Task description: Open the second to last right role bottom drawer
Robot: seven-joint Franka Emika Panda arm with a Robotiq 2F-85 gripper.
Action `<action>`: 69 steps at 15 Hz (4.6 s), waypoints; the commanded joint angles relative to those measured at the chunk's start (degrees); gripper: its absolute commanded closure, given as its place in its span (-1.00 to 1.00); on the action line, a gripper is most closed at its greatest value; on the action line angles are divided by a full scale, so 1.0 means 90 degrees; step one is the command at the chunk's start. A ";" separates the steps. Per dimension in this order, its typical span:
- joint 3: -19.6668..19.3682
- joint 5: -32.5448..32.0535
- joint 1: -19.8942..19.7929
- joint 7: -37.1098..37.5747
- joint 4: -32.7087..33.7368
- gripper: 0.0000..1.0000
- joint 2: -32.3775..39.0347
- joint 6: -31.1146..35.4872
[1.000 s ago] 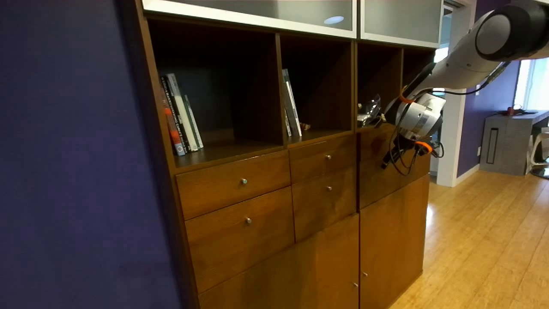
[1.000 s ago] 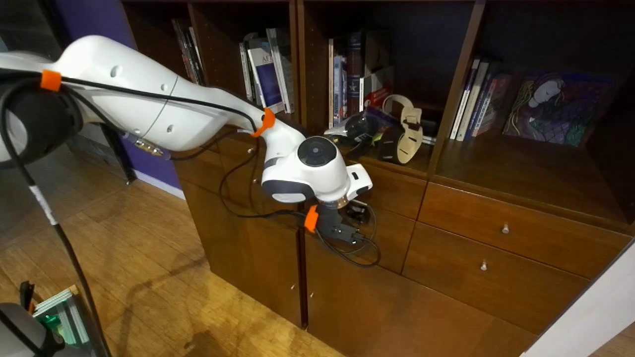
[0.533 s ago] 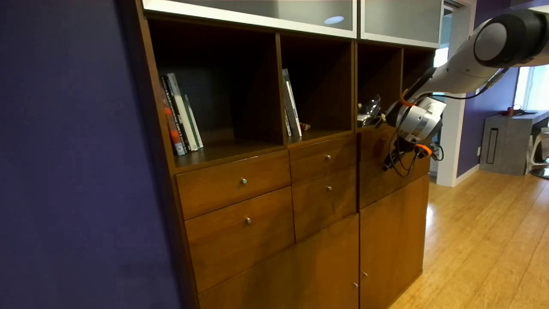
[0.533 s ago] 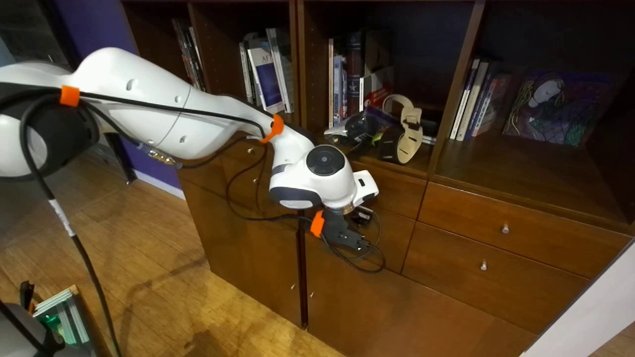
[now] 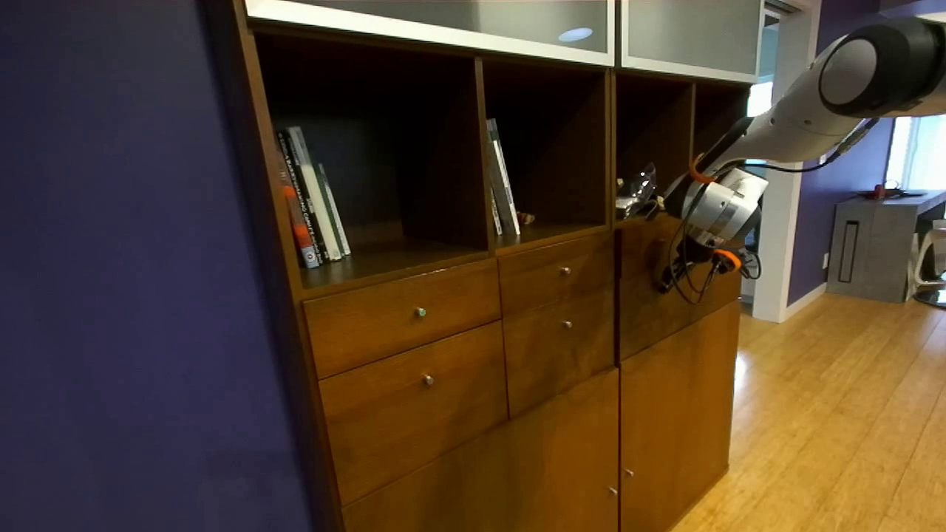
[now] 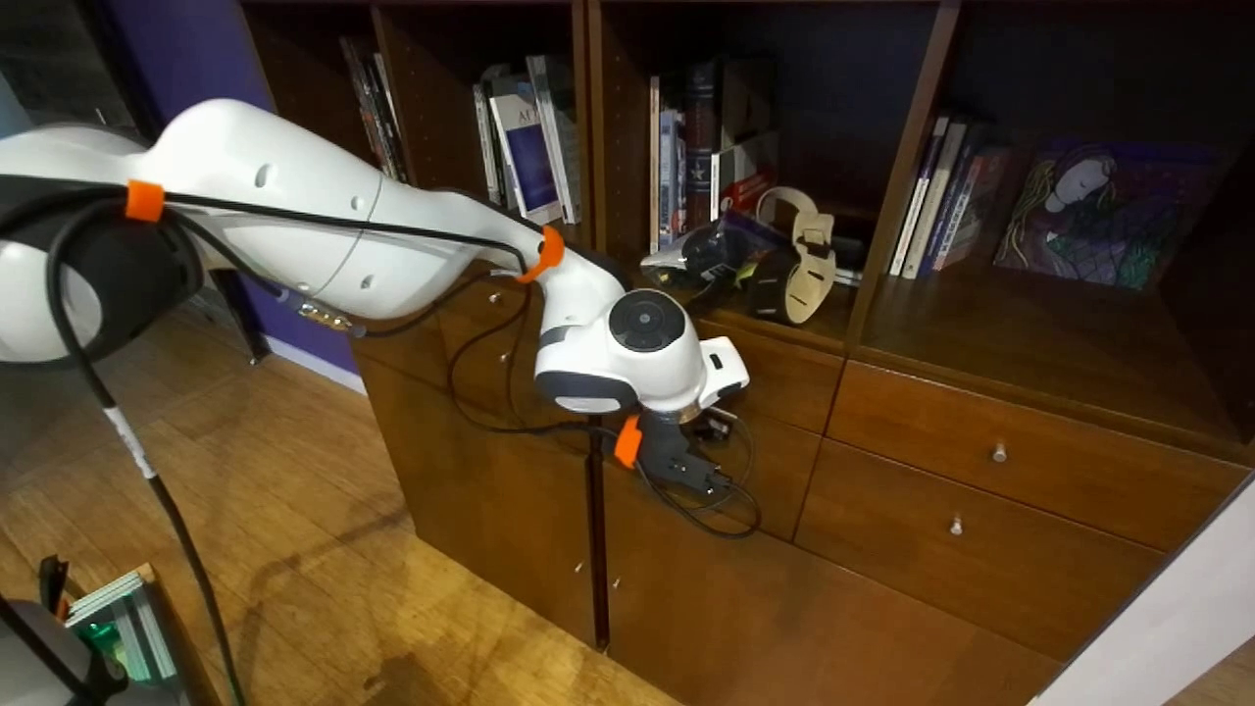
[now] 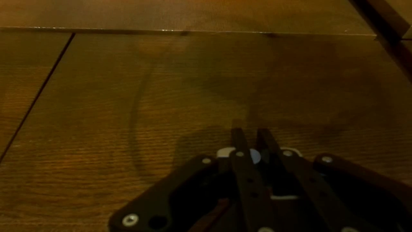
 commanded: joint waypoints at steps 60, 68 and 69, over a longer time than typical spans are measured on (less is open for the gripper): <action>-0.1819 -0.2356 0.0861 0.0705 -0.2365 -1.00 -0.2669 -0.1579; -0.2033 -0.4633 0.0992 0.2176 -0.2170 -1.00 -0.2601 -0.2408; -0.2019 -0.4780 0.0985 0.2278 -0.2119 -1.00 -0.2592 -0.2507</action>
